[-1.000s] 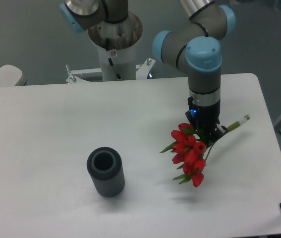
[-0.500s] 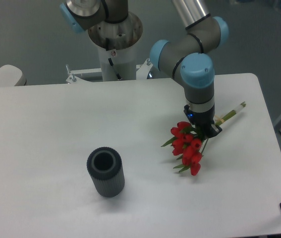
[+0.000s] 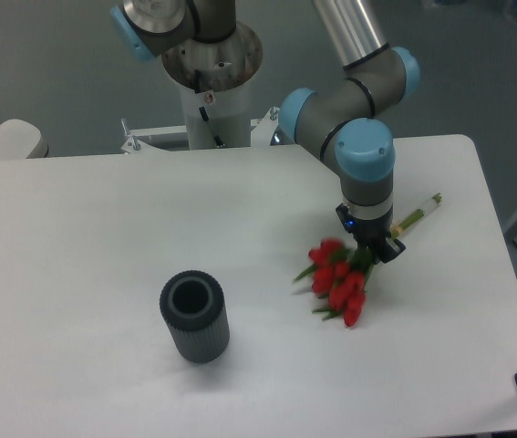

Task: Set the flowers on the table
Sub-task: 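Lower the held tulips onto the table surface beside the grey vase, then open the gripper to release the tulips and lift away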

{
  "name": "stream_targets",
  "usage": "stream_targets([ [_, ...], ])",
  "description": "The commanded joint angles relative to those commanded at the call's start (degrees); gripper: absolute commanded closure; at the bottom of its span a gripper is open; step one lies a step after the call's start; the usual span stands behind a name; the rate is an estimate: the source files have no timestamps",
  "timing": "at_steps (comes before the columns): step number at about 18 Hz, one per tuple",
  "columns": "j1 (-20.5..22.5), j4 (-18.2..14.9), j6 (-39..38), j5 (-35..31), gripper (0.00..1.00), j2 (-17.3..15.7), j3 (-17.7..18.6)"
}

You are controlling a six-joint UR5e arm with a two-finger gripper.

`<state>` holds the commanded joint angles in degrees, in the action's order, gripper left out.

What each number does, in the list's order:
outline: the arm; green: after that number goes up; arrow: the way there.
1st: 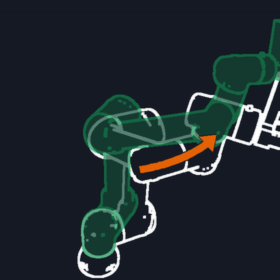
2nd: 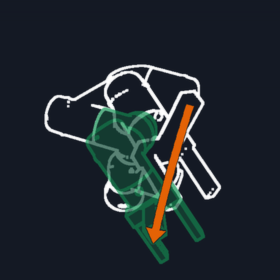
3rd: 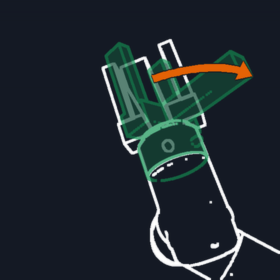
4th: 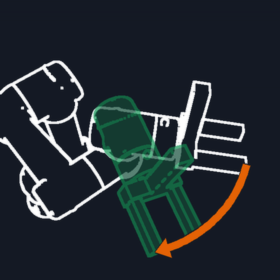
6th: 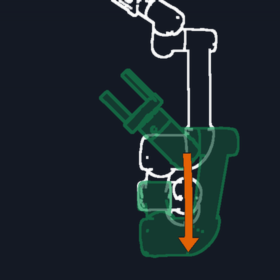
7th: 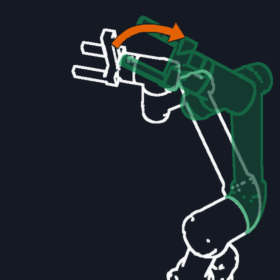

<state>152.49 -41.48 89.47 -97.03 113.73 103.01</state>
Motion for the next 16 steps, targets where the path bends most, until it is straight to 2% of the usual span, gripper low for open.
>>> stream_targets([
  [1,0.1,0.1,0.3,0.3,0.01,-0.2,-0.5],
  [4,0.0,0.1,2.3,0.6,0.00,-1.2,-3.1],
  [7,-0.1,-0.3,1.8,0.9,0.00,-0.7,-8.0],
  [10,-0.5,-0.5,-0.6,2.7,0.00,1.1,-13.2],
  [12,-0.7,-1.1,-0.7,6.3,0.00,1.9,-16.7],
  [14,-0.7,-2.9,-0.7,12.4,0.00,2.4,-19.7],
  [16,-0.7,-6.7,-0.5,13.9,0.00,3.1,-23.8],
])
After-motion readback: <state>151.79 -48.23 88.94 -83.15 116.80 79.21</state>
